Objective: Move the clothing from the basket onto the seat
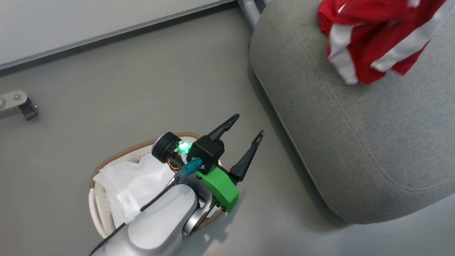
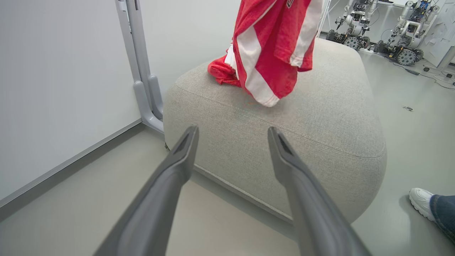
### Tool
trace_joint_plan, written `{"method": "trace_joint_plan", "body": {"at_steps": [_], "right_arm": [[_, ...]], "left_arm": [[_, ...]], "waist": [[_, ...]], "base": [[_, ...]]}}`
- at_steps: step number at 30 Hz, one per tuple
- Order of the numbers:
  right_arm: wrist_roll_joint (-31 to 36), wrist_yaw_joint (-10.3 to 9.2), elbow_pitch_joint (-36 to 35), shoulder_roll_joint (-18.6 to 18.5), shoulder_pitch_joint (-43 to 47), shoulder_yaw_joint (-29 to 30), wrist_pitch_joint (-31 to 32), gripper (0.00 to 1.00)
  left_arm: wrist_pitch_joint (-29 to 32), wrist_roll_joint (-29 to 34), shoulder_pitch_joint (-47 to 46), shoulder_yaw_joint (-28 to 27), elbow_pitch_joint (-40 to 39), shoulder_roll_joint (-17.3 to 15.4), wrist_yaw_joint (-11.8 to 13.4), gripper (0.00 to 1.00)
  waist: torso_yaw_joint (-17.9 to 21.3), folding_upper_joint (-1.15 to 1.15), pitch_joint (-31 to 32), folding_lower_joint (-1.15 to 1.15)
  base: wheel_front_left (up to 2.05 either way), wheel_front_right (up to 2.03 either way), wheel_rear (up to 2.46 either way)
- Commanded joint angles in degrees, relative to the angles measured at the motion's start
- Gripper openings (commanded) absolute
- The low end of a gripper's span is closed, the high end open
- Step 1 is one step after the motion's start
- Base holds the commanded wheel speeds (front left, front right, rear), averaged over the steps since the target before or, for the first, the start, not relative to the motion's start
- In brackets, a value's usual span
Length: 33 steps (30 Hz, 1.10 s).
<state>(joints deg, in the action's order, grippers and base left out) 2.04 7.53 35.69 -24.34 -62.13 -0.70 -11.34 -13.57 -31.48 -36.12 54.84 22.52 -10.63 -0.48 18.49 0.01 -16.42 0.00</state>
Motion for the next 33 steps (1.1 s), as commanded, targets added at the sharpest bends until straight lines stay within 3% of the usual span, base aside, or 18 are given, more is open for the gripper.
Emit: {"method": "trace_joint_plan", "body": {"at_steps": [1,7,11,16,22,23,24,25,26,33], "right_arm": [[0.4,-0.08,0.65,-2.72,-3.52,1.16,1.02,0.0],[4.59,-0.07,3.05,-12.33,-14.31,7.45,4.85,0.0],[8.13,-0.07,5.87,-15.98,-16.52,11.37,6.26,0.0],[11.37,-0.07,11.15,-16.06,-13.22,15.39,5.73,0.0],[14.91,-0.08,16.35,-11.21,-7.73,21.63,2.57,0.01],[15.07,-0.07,17.84,-9.71,-6.64,22.46,2.76,0.19],[15.4,-0.07,19.09,-8.37,-5.64,23.04,2.85,0.45],[15.71,-0.08,19.65,-7.79,-5.15,23.56,2.36,0.8],[16.13,-0.09,20.35,-7.19,-4.56,23.8,2.12,1.0],[17.12,-0.09,23.74,-2.19,-1.61,24.08,-0.46,1.0]], "left_arm": [[0.08,0.71,-0.68,-0.01,-0.65,-0.8,0.48,1.0],[0.39,2.14,-2.34,0.06,-3.57,-1.82,1.47,1.0],[0.71,2.9,-3.63,0.33,-5.27,-2.29,1.77,1.0],[1.01,3.77,-4.66,0.54,-6.68,-2.74,2.11,1.0],[1.57,4.4,-5.42,0.98,-7.87,-3.72,2.2,1.0],[1.66,4.45,-5.56,0.93,-8.12,-3.89,2.34,1.0],[1.66,4.48,-5.55,0.89,-8.3,-4.09,2.51,1.0],[1.77,4.47,-5.5,0.88,-8.42,-4.2,2.62,1.0],[1.82,4.45,-5.42,0.86,-8.49,-4.3,2.69,1.0],[1.93,3.53,-3.77,0.84,-8.58,-5.2,3.32,1.0]], "waist": [[-4.36,-0.01,-4.07,0.0],[-8.7,-0.01,-8.08,0.0],[-11.13,-0.01,-10.92,0.0],[-12.81,-0.01,-14.17,0.0],[-13.52,-0.01,-16.49,0.0],[-13.39,-0.01,-16.65,0.0],[-13.2,-0.01,-16.73,0.0],[-13.06,-0.01,-16.76,0.0],[-12.85,-0.01,-16.75,0.0],[-10.45,-0.01,-15.02,0.0]], "base": [[0.0,0.0,0.0],[0.0,0.0,0.0],[0.0,0.0,0.0],[0.0,0.0,0.0],[0.0,0.0,0.0],[0.0,0.0,0.0],[0.0,0.0,0.0],[0.0,0.0,0.0],[0.0,0.0,0.0],[0.0,0.0,0.0]]}}
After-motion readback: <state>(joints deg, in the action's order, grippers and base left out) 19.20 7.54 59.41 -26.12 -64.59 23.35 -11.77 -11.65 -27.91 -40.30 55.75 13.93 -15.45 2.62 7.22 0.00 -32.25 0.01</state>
